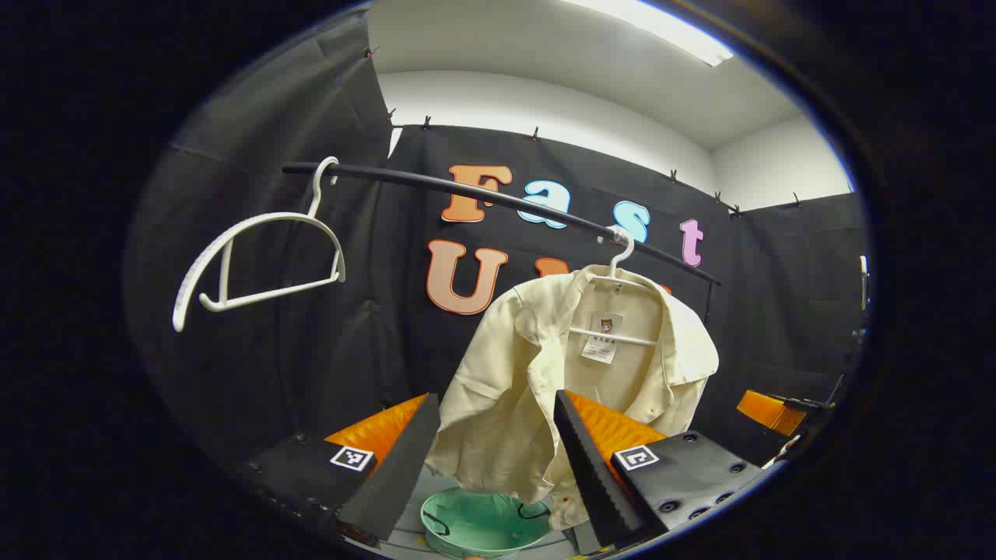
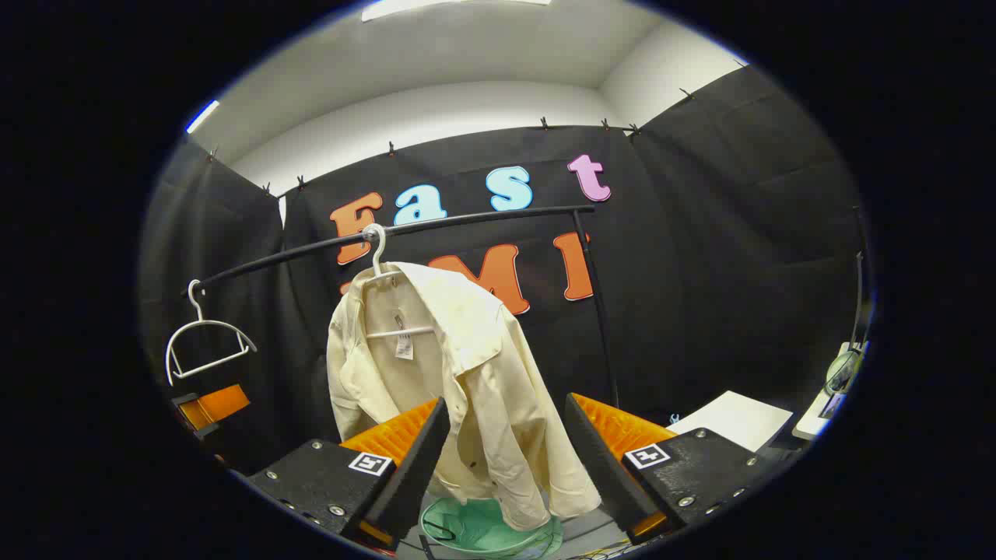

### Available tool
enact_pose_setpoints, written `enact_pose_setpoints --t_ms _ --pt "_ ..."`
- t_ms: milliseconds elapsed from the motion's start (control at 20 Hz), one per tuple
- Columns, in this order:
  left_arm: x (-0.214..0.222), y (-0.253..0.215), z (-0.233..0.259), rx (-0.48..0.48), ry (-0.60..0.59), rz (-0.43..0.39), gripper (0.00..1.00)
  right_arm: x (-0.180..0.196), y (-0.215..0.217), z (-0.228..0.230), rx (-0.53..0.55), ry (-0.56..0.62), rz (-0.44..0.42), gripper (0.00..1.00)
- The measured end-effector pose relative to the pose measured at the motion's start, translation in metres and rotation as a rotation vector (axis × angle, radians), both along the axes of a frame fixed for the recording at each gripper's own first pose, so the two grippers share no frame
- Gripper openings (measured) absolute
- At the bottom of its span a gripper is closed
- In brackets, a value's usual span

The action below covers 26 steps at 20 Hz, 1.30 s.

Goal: Grasp the clothes on the hanger with both hands and then place them into the laundry hamper below.

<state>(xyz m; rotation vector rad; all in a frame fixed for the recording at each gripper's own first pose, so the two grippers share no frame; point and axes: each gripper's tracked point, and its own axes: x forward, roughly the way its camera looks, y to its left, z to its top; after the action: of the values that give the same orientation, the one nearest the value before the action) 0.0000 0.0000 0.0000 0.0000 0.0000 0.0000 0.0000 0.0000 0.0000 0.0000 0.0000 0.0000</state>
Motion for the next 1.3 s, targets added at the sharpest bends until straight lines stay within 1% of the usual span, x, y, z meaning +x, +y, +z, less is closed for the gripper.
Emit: enact_pose_setpoints --t_ms 200,450,500,550,650,750,800,850,1050,1300 --pt "0.006 0.000 0.007 0.022 0.004 -0.022 0.96 -0.008 -0.001 0.003 -0.028 -0.013 -0.043 0.93" --pt "0.020 0.022 0.014 0.046 0.006 -0.043 0.96 -0.019 0.013 0.012 -0.103 -0.059 -0.122 0.94" --pt "0.022 0.026 0.013 0.051 0.009 -0.053 0.93 -0.021 0.017 0.015 -0.120 -0.072 -0.140 0.94" --pt "0.024 0.031 0.012 0.056 0.013 -0.065 0.96 -0.023 0.020 0.016 -0.138 -0.084 -0.160 0.94" --pt "0.028 0.041 0.010 0.064 0.023 -0.087 0.96 -0.026 0.029 0.015 -0.161 -0.092 -0.190 0.94" --pt "0.032 0.051 0.007 0.068 0.033 -0.100 0.93 -0.029 0.038 0.012 -0.163 -0.093 -0.208 0.94" --pt "0.035 0.054 0.006 0.065 0.032 -0.109 0.97 -0.031 0.041 0.010 -0.163 -0.093 -0.219 0.94" --pt "0.039 0.057 0.007 0.062 0.032 -0.114 0.96 -0.031 0.044 0.007 -0.167 -0.087 -0.230 0.94" --pt "0.051 0.058 0.006 0.057 0.046 -0.134 0.96 -0.027 0.052 0.001 -0.200 -0.060 -0.244 0.94" --pt "0.056 0.064 0.004 0.064 0.042 -0.140 0.97 -0.015 0.064 -0.007 -0.188 -0.041 -0.245 0.95"
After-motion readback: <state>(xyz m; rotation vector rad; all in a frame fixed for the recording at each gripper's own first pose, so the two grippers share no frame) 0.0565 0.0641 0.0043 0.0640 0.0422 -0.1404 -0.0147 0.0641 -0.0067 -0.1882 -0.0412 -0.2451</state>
